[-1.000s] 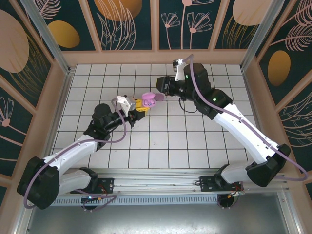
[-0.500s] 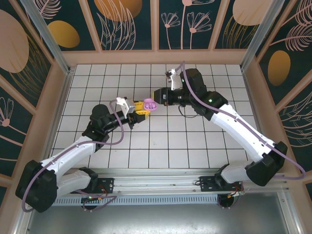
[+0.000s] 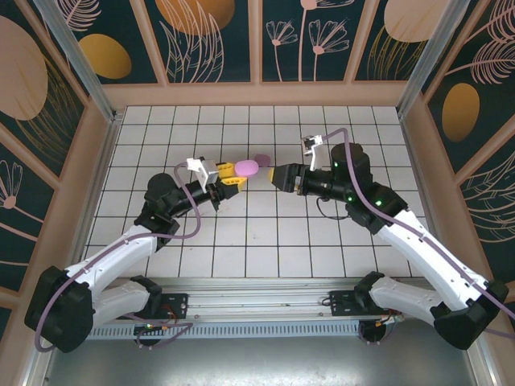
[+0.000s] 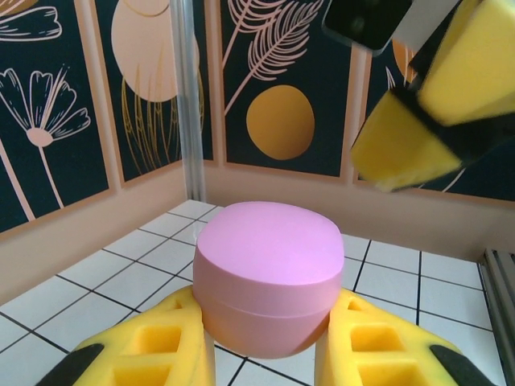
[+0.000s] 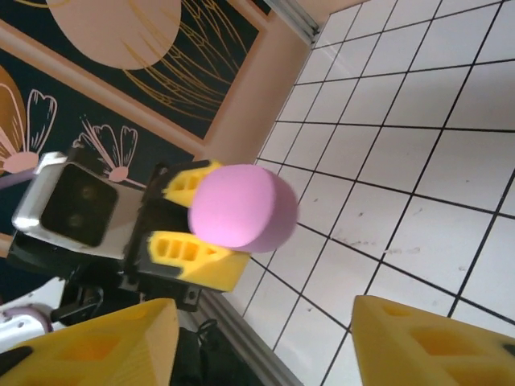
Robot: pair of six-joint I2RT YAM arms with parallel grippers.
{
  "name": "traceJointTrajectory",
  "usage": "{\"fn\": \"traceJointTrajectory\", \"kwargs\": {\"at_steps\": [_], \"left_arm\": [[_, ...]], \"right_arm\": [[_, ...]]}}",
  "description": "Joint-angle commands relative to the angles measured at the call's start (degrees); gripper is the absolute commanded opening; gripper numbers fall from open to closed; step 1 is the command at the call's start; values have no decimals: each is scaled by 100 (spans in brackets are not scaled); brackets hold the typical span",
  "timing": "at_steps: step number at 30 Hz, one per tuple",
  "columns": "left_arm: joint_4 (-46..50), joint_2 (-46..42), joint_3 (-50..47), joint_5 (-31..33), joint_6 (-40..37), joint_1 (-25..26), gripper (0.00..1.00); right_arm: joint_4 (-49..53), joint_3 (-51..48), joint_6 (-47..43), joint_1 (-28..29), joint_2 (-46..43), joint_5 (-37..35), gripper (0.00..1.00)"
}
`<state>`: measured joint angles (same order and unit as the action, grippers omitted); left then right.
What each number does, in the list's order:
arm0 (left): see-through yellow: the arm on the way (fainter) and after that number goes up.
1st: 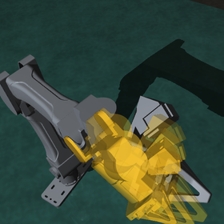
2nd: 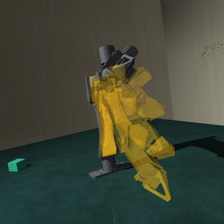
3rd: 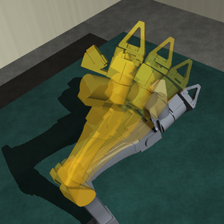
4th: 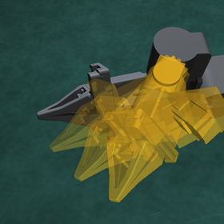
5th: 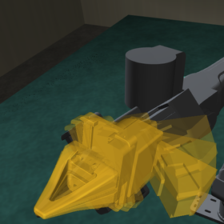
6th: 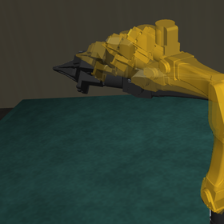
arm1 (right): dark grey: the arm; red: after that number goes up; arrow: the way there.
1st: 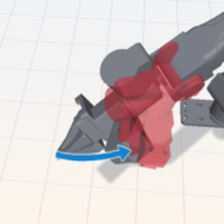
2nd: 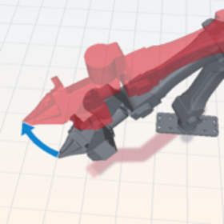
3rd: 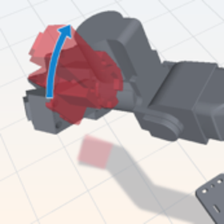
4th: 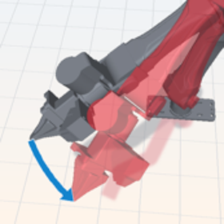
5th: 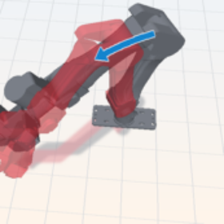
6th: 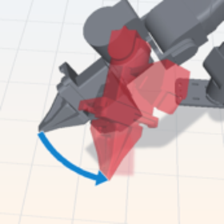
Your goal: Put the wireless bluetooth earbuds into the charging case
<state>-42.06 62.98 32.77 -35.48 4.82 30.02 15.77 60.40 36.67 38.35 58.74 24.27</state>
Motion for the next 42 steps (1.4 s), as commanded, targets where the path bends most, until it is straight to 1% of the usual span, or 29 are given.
{"fn": "traceJointTrajectory", "kwargs": {"at_steps": [1, 4, 9, 16, 18, 20, 22, 26, 28, 29, 32, 34, 36, 37, 39, 42], "left_arm": [[-430, -111, -36, 24, 208, 20, 9], [-499, -78, -61, -74, 339, 21, 9], [-672, 59, -56, -312, 554, 21, 10], [-854, 149, -15, -488, 740, 17, 10], [-847, 137, -30, -497, 737, 20, 10], [-847, 131, -64, -496, 739, 21, 10], [-834, 111, -108, -482, 735, 21, 10], [-750, 23, -230, -359, 667, 21, 13], [-614, -43, -273, -233, 577, 21, 18], [-525, -93, -303, -153, 527, 23, 23], [-150, -315, -389, 210, 365, 21, 46], [217, -548, -466, 542, 202, 21, 58], [720, -853, -513, 934, -40, 21, 69], [986, -1041, -541, 1230, -140, 21, 75], [1386, -1394, -615, 1715, -344, 17, 83], [1956, -1898, -720, 2349, -535, 10, 90]], "right_arm": [[-1317, -427, 878, -97, 30, 492, 63], [-2028, -634, 1263, -99, 111, 758, 64], [-2682, -671, 1672, -67, 404, 1142, 66], [-2642, -513, 1793, 76, 937, 1226, 66], [-2808, -508, 1908, 85, 1113, 1352, 65], [-3096, -555, 2048, 107, 1211, 1444, 61], [-3305, -581, 2119, 111, 1269, 1507, 55], [-3427, -582, 2114, 111, 1323, 1519, 34], [-3431, -621, 2100, 105, 1325, 1493, 26], [-3424, -641, 2100, 103, 1332, 1471, 23], [-3389, -727, 2068, 85, 1328, 1287, 20], [-3286, -783, 1970, 44, 1341, 1108, 20], [-2874, -736, 1698, 16, 1397, 842, 20], [-2528, -655, 1466, 14, 1455, 662, 20], [-2083, -578, 1164, 6, 1611, 482, 20], [-2126, -642, 1045, -12, 2001, 570, 20]]}}
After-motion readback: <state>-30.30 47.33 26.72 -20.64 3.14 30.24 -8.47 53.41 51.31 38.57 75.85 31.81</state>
